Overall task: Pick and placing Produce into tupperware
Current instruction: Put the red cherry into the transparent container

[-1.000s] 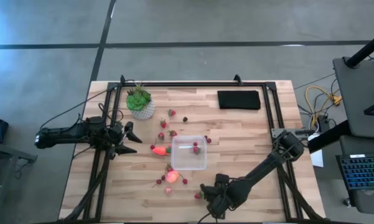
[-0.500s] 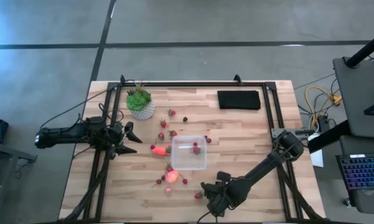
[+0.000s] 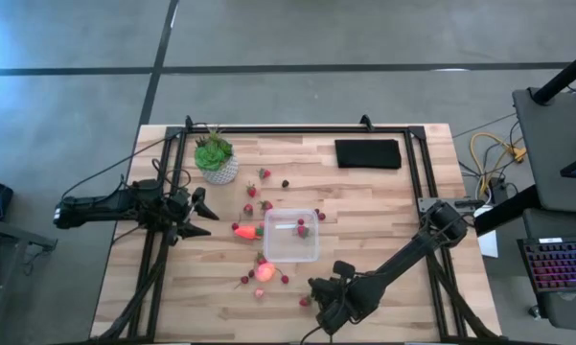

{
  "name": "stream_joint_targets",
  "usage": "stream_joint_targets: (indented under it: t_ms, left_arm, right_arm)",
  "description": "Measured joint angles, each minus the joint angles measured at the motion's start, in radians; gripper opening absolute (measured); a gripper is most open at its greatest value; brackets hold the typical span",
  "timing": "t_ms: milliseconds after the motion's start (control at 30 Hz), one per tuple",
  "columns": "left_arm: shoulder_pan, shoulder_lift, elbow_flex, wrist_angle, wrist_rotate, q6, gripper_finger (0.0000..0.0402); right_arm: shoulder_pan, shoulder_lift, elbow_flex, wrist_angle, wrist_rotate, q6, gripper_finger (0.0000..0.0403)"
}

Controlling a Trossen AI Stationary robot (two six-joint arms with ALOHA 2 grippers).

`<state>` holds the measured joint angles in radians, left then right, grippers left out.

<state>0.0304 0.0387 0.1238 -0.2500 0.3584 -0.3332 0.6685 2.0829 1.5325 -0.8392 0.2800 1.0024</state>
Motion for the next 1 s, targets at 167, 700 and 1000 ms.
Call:
stream_joint_targets:
  t_ms: [167, 700, 1000]
  left_arm:
    - [0.0, 0.0, 0.0, 0.002, 0.0, 0.0, 0.024]
    - [0.0, 0.009, 0.0, 0.0, -0.001, 0.0, 0.024]
    - [0.0, 0.031, 0.0, -0.005, -0.001, 0.0, 0.024]
  right_arm:
    - [-0.011, -0.039, 0.014, -0.143, 0.147, 0.13, 0.0086]
    - [-0.363, -0.137, -0.013, 0.025, 0.081, -0.182, 0.0088]
    - [-0.392, -0.146, -0.027, 0.024, 0.009, -0.199, 0.0156]
